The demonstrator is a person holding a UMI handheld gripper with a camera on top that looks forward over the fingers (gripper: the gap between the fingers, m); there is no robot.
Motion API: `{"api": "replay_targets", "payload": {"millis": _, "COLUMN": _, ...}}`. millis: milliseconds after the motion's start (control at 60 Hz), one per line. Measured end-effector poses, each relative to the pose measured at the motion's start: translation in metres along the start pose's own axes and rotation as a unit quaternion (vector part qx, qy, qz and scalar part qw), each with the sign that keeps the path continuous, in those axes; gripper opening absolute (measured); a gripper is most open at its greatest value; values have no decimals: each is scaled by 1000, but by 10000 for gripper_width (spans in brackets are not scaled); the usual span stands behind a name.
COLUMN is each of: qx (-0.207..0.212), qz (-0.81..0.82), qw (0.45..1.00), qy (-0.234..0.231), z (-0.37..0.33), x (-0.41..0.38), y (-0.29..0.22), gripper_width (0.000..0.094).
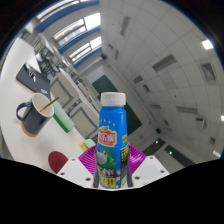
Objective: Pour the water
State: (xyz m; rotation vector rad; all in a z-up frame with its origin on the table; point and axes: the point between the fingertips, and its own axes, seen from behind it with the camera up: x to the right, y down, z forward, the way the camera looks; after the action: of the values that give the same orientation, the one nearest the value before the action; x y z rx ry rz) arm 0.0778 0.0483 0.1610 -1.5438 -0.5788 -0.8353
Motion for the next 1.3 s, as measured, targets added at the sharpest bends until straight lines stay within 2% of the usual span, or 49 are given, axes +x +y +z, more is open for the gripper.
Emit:
{"api": "replay_targets", "payload": {"millis": 67, "qx": 13, "qz": -175, "qw": 984, "qy": 10, "z": 0, "x": 4, "y": -36, "gripper_width": 374}}
{"api": "replay_targets", "payload": {"millis": 150, "qx": 39, "qz": -350, "qw": 936, "qy": 31, "z": 12, "x": 0, "y": -68, "gripper_width": 375}}
{"api": "replay_targets", "payload": {"millis": 300, "qx": 56, "qz": -597, "qw": 798, "qy": 66, "z": -1, "x": -7, "y": -109, "gripper_width": 374}}
{"api": "replay_targets", "payload": {"millis": 367, "qx": 66, "qz": -645, "qw": 759, "qy": 59, "z": 13, "x": -16, "y": -107, "gripper_width": 373}}
{"api": "replay_targets", "payload": {"millis": 483, "qx": 64, "qz": -668, "qw": 740, "qy": 47, "z": 11, "x": -28, "y": -103, "gripper_width": 374}}
{"api": "replay_targets", "payload": {"millis": 500, "qx": 61, "qz": -676, "qw": 733, "qy": 54, "z": -17, "x": -20, "y": -104, "gripper_width": 372}}
{"api": "replay_targets", "payload": {"millis": 533, "qx": 61, "qz": -665, "qw": 743, "qy": 48, "z": 11, "x": -23, "y": -108, "gripper_width": 373}}
{"api": "replay_targets", "payload": {"millis": 617, "qx": 57, "qz": -647, "qw": 758, "qy": 62, "z": 0, "x": -12, "y": -105, "gripper_width": 375}}
{"api": "replay_targets", "payload": {"millis": 650, "qx": 60, "qz": -628, "qw": 772, "qy": 75, "z": -19, "x": 6, "y": -109, "gripper_width": 376}}
{"api": "replay_targets", "payload": {"millis": 683, "qx": 64, "qz": -587, "qw": 803, "qy": 86, "z": 4, "x": 8, "y": -125, "gripper_width": 375}}
{"api": "replay_targets", "payload": {"millis": 717, "qx": 69, "qz": -537, "qw": 834, "qy": 104, "z": -4, "x": 24, "y": -126, "gripper_width": 376}}
{"api": "replay_targets", "payload": {"millis": 800, "qx": 76, "qz": -337, "qw": 931, "qy": 118, "z": -14, "x": 62, "y": -126, "gripper_width": 374}}
{"api": "replay_targets", "payload": {"millis": 883, "qx": 75, "qz": -49, "qw": 993, "qy": 76, "z": -2, "x": 60, "y": -109, "gripper_width": 385}}
{"api": "replay_targets", "payload": {"millis": 933, "qx": 72, "qz": 116, "qw": 990, "qy": 37, "z": 4, "x": 40, "y": -92, "gripper_width": 385}}
{"api": "replay_targets", "payload": {"millis": 950, "qx": 84, "qz": 168, "qw": 981, "qy": 44, "z": -15, "x": 46, "y": -91, "gripper_width": 386}}
{"api": "replay_targets", "payload": {"millis": 967, "qx": 80, "qz": 209, "qw": 974, "qy": 19, "z": -18, "x": 44, "y": -71, "gripper_width": 385}}
{"api": "replay_targets", "payload": {"millis": 1067, "qx": 57, "qz": 412, "qw": 908, "qy": -53, "z": -19, "x": -29, "y": -40, "gripper_width": 386}}
{"api": "replay_targets", "payload": {"millis": 1100, "qx": 45, "qz": 444, "qw": 892, "qy": -76, "z": -18, "x": -51, "y": -27, "gripper_width": 386}}
{"api": "replay_targets", "payload": {"millis": 1167, "qx": 18, "qz": 455, "qw": 884, "qy": -103, "z": -19, "x": -44, "y": -7, "gripper_width": 387}}
{"api": "replay_targets", "payload": {"millis": 1300, "qx": 8, "qz": 458, "qw": 877, "qy": -144, "z": -32, "x": -74, "y": 15, "gripper_width": 388}}
